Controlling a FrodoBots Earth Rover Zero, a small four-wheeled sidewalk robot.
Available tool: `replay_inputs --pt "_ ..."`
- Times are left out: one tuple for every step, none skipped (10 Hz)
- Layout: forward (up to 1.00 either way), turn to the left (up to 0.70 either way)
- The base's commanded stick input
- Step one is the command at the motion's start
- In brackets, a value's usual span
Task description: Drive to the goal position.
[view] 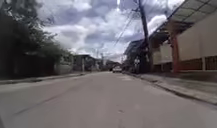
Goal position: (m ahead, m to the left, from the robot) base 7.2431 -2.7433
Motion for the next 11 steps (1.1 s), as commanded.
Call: replay_inputs --pt "0.50 0.00" --pt "0.50 0.00" --pt "0.50 0.00" --pt "0.50 -0.50" --pt "0.50 -0.50" --pt "0.50 -0.50" --pt "0.50 -0.50" --pt "0.50 -0.50" --pt "0.50 -0.50" --pt "0.50 -0.10" --pt "0.50 0.00"
